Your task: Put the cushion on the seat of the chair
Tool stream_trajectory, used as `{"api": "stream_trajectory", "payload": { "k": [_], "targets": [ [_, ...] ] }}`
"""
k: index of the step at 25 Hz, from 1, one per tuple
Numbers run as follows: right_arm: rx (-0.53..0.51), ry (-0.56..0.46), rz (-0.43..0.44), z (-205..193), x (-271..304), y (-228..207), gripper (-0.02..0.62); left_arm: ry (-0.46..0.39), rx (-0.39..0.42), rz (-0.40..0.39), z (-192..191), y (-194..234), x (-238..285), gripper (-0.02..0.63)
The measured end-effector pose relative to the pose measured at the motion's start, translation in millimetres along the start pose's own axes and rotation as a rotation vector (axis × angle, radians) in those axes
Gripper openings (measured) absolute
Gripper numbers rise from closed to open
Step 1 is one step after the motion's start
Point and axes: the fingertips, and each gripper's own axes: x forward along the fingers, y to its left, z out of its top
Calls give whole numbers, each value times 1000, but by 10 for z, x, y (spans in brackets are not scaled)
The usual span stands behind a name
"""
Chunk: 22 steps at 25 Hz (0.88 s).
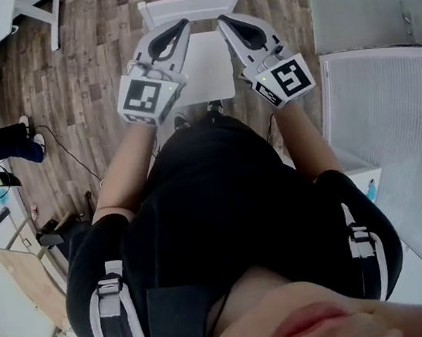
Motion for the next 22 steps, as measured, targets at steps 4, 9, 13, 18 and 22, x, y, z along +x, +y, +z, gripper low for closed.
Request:
{"api": "stream_trajectory", "payload": {
  "k": [4, 9, 13, 18, 22],
  "targets": [
    [-8, -4, -4, 15, -2, -10, 16, -8, -1, 6, 2, 31, 7, 11],
    [3, -3, -8, -20, -21, -9, 16, -1, 6, 8, -12, 34, -11, 11],
    [6, -4, -11, -34, -20, -8, 15, -2, 4, 13, -22, 59, -13, 11],
    [4, -3, -13, -36, -19, -22, 15, 0, 5, 21, -18, 75, -19, 11],
    [-1, -5, -18, -32, -15, -35, 15, -8, 7, 25, 0, 88, -22, 11]
  ]
}}
